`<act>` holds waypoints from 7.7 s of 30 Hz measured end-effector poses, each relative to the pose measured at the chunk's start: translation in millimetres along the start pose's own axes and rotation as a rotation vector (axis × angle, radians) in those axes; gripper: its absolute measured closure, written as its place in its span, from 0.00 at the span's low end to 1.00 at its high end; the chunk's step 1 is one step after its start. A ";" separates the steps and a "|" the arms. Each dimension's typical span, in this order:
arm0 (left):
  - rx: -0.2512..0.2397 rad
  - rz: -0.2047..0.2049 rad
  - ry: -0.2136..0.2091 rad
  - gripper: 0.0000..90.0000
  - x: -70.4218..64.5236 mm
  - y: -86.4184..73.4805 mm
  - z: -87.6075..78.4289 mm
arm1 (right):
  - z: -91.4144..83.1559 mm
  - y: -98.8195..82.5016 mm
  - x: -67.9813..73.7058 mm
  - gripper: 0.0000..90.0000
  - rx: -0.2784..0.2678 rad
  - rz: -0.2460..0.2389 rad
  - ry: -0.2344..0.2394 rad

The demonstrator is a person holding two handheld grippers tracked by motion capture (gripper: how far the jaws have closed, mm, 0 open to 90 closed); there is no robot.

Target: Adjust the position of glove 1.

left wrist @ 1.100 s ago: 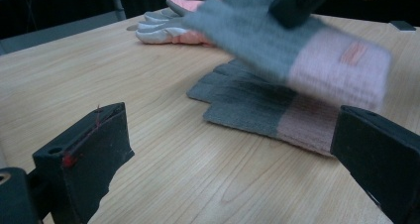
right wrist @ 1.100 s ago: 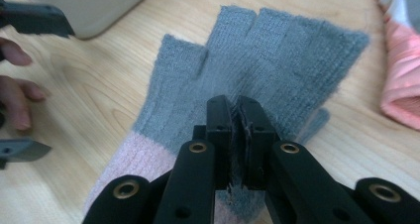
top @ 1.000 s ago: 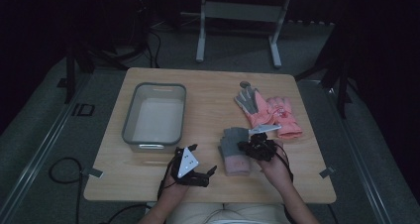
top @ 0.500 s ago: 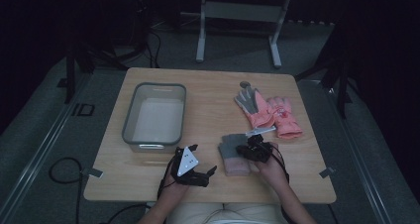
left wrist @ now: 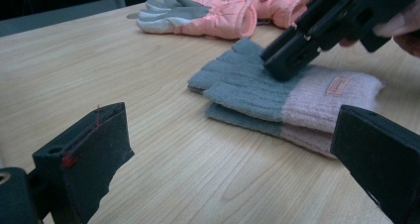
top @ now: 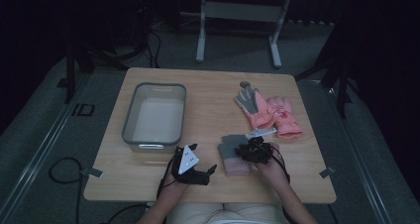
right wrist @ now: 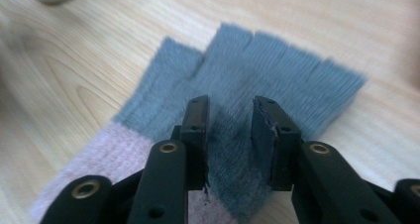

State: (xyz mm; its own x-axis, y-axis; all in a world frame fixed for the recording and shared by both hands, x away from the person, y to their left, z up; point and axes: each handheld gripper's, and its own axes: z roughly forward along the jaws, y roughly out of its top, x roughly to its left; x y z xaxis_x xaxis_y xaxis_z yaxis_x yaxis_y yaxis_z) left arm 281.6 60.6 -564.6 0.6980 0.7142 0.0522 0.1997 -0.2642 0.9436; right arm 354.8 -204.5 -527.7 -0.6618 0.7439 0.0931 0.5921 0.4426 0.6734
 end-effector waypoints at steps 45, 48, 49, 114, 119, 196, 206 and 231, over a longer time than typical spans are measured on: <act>0.306 0.475 -0.283 0.63 -54.5 35.5 63.3 | 26.9 12.6 -52.6 0.45 0.057 0.182 0.021; 0.311 0.446 -0.303 0.74 -49.9 37.2 63.9 | 26.7 12.3 -50.9 0.51 0.064 0.170 0.050; 0.315 0.445 -0.312 0.75 -48.2 37.8 64.2 | 27.0 12.4 -50.8 0.53 0.064 0.172 0.058; 0.377 0.522 -0.248 0.81 53.1 144.1 -21.9 | -18.4 147.6 16.3 0.83 -0.199 -0.027 0.212; 0.381 0.498 -0.235 0.81 65.5 142.3 -33.7 | -9.8 162.4 28.3 0.82 -0.184 -0.060 0.224; 0.823 0.487 -0.310 0.78 191.7 57.7 -11.0 | 146.2 216.5 85.3 0.68 0.004 -0.009 0.201; 0.784 0.430 -0.165 0.42 191.6 69.5 -27.8 | 119.4 207.0 77.9 0.44 -0.018 -0.028 0.282; 0.491 0.303 -0.197 0.49 113.3 129.2 -24.3 | 33.3 158.8 12.6 0.18 -0.188 -0.092 0.280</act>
State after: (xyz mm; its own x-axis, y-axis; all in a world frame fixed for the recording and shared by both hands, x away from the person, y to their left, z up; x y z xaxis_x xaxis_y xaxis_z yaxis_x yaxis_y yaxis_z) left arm 369.7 123.1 -428.8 0.8779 0.4400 0.1889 0.2340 -0.7384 0.6325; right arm 455.8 -108.2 -444.0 -0.8244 0.5273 0.2060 0.4466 0.3823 0.8089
